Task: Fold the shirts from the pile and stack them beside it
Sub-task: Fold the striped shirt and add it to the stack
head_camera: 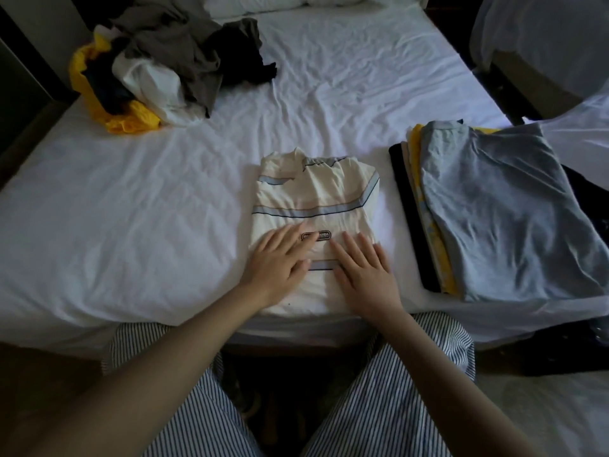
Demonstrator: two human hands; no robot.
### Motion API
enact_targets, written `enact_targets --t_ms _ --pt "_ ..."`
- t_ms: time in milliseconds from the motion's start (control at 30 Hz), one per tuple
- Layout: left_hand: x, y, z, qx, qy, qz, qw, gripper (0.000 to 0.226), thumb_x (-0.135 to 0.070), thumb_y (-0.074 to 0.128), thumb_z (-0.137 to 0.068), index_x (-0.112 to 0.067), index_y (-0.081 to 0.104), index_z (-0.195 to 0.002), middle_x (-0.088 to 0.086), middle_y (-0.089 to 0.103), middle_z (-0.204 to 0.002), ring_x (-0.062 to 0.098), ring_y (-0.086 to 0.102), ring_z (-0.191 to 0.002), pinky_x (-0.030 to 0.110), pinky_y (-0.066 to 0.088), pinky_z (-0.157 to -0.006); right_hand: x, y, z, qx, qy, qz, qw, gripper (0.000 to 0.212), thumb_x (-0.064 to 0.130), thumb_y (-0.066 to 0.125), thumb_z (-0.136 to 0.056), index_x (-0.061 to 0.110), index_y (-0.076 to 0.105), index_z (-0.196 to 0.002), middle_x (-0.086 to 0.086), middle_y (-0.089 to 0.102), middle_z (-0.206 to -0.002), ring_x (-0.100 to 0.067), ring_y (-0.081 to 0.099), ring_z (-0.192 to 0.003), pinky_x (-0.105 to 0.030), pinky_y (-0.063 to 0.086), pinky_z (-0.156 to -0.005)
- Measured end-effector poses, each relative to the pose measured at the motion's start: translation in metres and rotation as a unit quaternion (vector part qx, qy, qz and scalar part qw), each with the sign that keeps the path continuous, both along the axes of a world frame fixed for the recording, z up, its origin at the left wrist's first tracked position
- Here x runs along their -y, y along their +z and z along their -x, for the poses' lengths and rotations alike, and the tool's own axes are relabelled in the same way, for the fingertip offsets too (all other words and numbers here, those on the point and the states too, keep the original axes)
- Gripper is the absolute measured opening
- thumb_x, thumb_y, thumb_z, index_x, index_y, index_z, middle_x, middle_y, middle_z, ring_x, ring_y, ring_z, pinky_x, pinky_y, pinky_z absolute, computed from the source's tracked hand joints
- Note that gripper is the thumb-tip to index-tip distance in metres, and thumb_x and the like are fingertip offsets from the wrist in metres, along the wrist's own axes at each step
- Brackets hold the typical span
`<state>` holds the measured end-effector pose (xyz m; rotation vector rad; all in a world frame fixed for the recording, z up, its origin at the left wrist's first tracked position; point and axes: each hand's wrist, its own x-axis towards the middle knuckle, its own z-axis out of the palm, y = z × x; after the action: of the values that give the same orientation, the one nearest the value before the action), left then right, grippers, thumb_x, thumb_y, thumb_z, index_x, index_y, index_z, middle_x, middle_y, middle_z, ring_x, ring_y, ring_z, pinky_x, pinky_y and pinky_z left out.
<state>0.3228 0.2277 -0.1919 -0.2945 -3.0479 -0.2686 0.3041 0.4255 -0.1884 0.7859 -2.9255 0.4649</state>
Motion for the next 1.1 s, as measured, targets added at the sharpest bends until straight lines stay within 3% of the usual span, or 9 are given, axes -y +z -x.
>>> enact_targets --t_ms 133,233,367,500,567,700,833,967,1100 --pt "0.024 0.001 -0.012 0.058 0.105 0.000 0.993 0.077 -0.061 -0.004 -0.083 -0.030 0.009 -0.152 -0.010 0.004 -0.159 0.010 -0.002 -0.147 0.033 -0.008 -0.115 -0.017 -0.008 0.008 0.075 -0.072 -0.019 0.994 0.067 0.059 0.007 -0.087 0.036 0.008 -0.150 0.009 0.001 -0.157 -0.017 0.002 -0.147 -0.033 -0.003 -0.115" --pt "0.025 0.005 -0.011 0.094 0.137 0.004 0.986 0.068 -0.058 0.005 -0.093 -0.026 0.006 -0.153 -0.011 -0.001 -0.159 0.008 -0.007 -0.146 0.037 -0.011 -0.115 -0.019 0.004 0.013 0.126 -0.112 0.022 0.985 0.055 0.045 0.020 -0.100 0.026 0.014 -0.151 0.001 0.012 -0.159 -0.014 0.008 -0.146 -0.031 0.005 -0.116" --pt "0.022 0.019 0.004 0.067 0.212 -0.106 0.969 0.052 -0.038 0.028 -0.100 -0.019 0.027 -0.148 -0.001 0.021 -0.157 0.022 0.017 -0.143 0.039 0.014 -0.113 -0.022 0.031 0.026 0.129 -0.109 0.101 0.980 0.032 0.032 0.031 -0.100 0.017 0.046 -0.124 -0.006 0.059 -0.111 -0.028 0.055 -0.109 -0.036 0.039 -0.081" --pt "0.024 0.022 0.015 0.046 0.325 -0.299 0.896 0.062 -0.032 0.057 -0.086 -0.013 0.036 -0.142 0.011 0.040 -0.143 0.033 0.037 -0.130 0.040 0.032 -0.107 -0.013 0.045 0.042 0.242 -0.171 0.230 0.927 0.047 0.038 0.043 -0.098 0.014 0.039 -0.138 -0.004 0.059 -0.106 -0.024 0.057 -0.096 -0.031 0.040 -0.075" --pt "0.028 0.027 0.016 0.058 0.368 -0.401 0.837 0.062 -0.041 0.059 -0.070 -0.012 0.051 -0.124 0.011 0.054 -0.124 0.031 0.051 -0.114 0.040 0.043 -0.098 -0.007 0.043 0.057 0.323 -0.204 0.335 0.861 0.036 0.041 0.052 -0.094 0.013 0.053 -0.115 0.000 0.053 -0.094 -0.015 0.052 -0.083 -0.028 0.037 -0.071" --pt "0.036 0.038 0.030 0.103 0.349 -0.487 0.794 0.026 -0.035 0.068 -0.075 -0.011 0.057 -0.078 0.003 0.060 -0.079 0.021 0.058 -0.078 0.028 0.042 -0.066 0.002 0.040 0.072 0.356 -0.226 0.379 0.824 0.031 0.035 0.065 -0.087 0.009 0.054 -0.075 -0.007 0.049 -0.069 -0.019 0.049 -0.067 -0.031 0.037 -0.062" --pt "0.046 0.043 0.044 0.177 0.326 -0.566 0.736 0.010 -0.016 0.071 -0.083 -0.011 0.065 -0.088 0.012 0.069 -0.099 0.026 0.065 -0.090 0.035 0.051 -0.083 0.009 0.040 0.067 0.388 -0.229 0.363 0.815 0.036 0.029 0.072 -0.081 0.000 0.065 -0.100 -0.015 0.068 -0.097 -0.029 0.065 -0.091 -0.041 0.053 -0.085" --pt "0.034 0.047 0.041 0.237 0.279 -0.633 0.682 0.013 -0.014 0.065 -0.088 -0.014 0.065 -0.101 0.005 0.070 -0.094 0.018 0.067 -0.084 0.031 0.054 -0.082 0.002 0.050 0.062 0.434 -0.194 0.400 0.783 0.012 0.018 0.069 -0.084 0.008 0.063 -0.087 -0.009 0.066 -0.084 -0.019 0.063 -0.072 -0.025 0.054 -0.060" --pt "0.022 0.047 0.040 0.238 0.257 -0.662 0.662 0.014 -0.015 0.056 -0.094 -0.014 0.062 -0.106 0.003 0.068 -0.092 0.015 0.065 -0.080 0.023 0.055 -0.067 -0.008 0.060 0.063 0.465 -0.169 0.435 0.752 0.007 0.018 0.061 -0.091 0.010 0.060 -0.090 -0.008 0.066 -0.083 -0.019 0.064 -0.071 -0.029 0.055 -0.062"
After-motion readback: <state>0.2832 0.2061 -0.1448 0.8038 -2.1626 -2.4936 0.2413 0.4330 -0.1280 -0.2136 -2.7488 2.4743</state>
